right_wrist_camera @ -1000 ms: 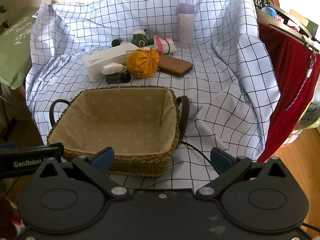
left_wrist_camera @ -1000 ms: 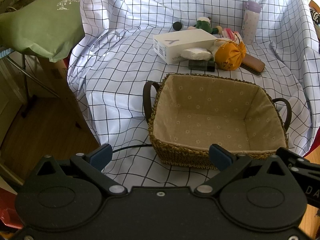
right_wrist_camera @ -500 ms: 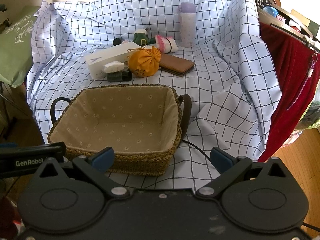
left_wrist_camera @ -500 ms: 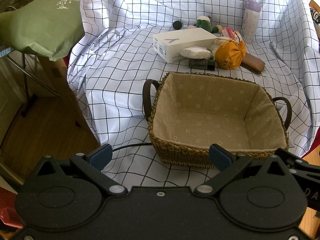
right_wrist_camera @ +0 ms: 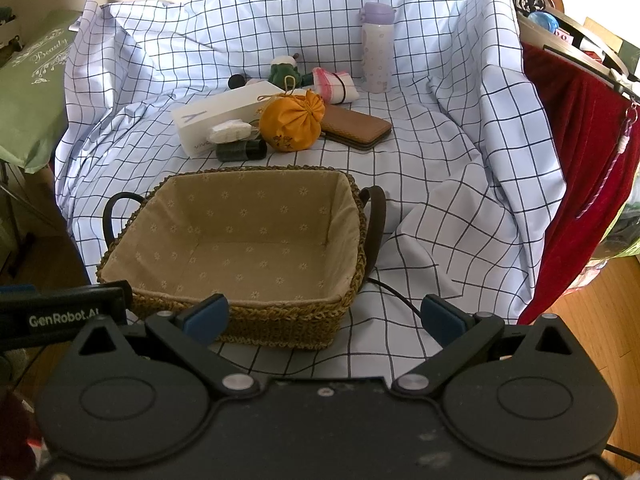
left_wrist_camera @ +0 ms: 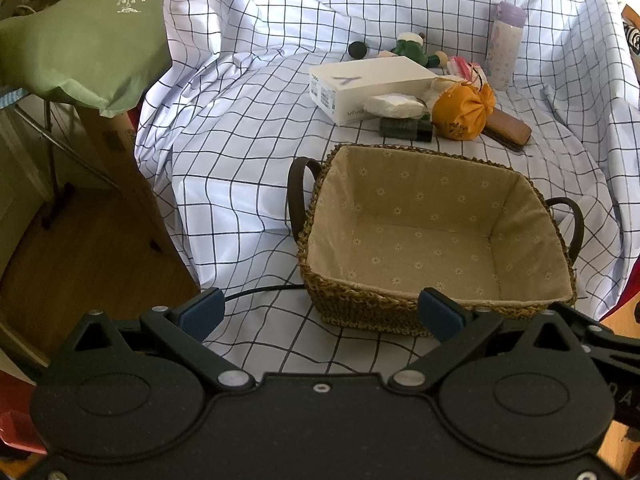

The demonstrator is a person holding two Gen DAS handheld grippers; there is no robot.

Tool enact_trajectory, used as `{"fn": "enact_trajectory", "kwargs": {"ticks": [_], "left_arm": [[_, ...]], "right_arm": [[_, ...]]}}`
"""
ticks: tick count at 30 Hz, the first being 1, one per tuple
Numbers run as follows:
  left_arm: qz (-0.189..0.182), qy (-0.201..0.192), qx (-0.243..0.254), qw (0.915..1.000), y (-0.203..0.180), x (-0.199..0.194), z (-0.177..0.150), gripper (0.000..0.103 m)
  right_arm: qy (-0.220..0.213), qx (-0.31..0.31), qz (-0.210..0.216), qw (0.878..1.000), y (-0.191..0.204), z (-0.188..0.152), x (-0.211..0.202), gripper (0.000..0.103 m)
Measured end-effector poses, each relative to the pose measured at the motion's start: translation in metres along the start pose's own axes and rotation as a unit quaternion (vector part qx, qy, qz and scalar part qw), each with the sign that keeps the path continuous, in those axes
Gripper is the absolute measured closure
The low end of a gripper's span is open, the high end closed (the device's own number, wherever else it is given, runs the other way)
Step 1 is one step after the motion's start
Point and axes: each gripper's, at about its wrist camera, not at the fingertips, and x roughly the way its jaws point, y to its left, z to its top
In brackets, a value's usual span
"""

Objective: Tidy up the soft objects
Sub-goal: 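Move the left tool toward the white tissue pack while the right tool approaches the yellow pouch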

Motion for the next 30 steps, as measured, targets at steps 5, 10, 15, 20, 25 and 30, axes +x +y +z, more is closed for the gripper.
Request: {"fn": "enact_trajectory", "kwargs": {"ticks": [5,10,15,20,25,30], "left_arm": [[-0.012,-0.013,-0.008,0.9998,0.003,-0.004,0.002,0.004],[-0.021,-0.020,-0.015,0.9995,0.005,-0.002,0.008,0.004],[-0.033,-0.013,-0.017,0.9992,0.006,0.004,0.015,0.010],[-0.031,-0.022,-0.009,0.9992,0.004,0.008,0.024,0.012],[-0.035,-0.035,0.001,0.9988,0.001,0.011,0.039,0.012],[-0.041,-0.036,0.012,0.9985,-0.003,0.021,0.058,0.012]], "right_arm": [[-0.002,0.002,0.009,1.000,-0.004,0.000,0.000,0.001],[-0.012,0.005,0.009,1.000,-0.009,0.004,0.000,0.001],[-0.026,0.020,0.010,0.999,-0.015,0.014,0.003,0.001],[-0.041,0.015,0.009,0.999,-0.013,0.029,0.008,0.002],[-0.048,0.015,0.020,0.999,-0.011,0.046,0.017,0.002],[-0.058,0.018,0.028,0.998,-0.010,0.067,0.029,0.002]]}}
